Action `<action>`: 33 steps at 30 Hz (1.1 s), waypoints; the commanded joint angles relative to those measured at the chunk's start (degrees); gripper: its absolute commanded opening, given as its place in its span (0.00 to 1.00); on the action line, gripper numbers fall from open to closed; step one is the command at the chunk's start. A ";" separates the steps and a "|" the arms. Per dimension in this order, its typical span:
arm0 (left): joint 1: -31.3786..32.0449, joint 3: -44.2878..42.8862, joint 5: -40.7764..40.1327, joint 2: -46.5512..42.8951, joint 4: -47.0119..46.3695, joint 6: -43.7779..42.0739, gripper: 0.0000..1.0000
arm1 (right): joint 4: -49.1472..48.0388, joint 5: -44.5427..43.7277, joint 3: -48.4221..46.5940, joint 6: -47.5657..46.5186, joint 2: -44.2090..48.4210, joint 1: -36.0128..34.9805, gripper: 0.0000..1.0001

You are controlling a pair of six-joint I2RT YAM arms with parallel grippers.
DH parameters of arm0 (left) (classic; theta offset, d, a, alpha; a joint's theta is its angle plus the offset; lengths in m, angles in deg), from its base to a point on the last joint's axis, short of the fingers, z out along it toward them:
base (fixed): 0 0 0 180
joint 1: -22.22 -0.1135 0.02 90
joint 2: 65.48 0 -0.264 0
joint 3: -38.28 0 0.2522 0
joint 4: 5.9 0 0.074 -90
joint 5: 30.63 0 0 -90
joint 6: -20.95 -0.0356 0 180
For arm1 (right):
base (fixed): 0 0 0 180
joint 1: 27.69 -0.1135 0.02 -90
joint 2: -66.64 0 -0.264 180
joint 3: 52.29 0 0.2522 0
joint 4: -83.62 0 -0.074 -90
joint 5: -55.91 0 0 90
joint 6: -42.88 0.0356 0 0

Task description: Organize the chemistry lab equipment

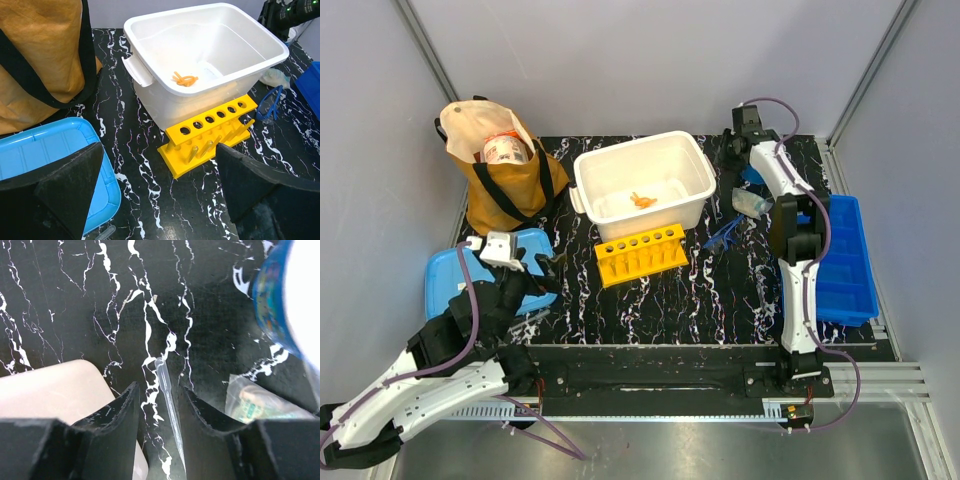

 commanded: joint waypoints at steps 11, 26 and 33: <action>0.18 0.75 -3.44 -1.59 -3.99 -0.43 0.99 | 10.46 -0.97 -16.88 -5.02 -11.49 -3.35 0.38; 0.18 0.75 -3.44 -1.33 -4.25 -0.43 0.99 | 11.26 -6.16 -15.65 -5.99 -13.60 -3.97 0.34; 0.18 0.83 -3.53 -1.77 -4.17 -0.43 0.99 | 11.17 -6.16 -15.56 -5.37 -14.48 -3.97 0.34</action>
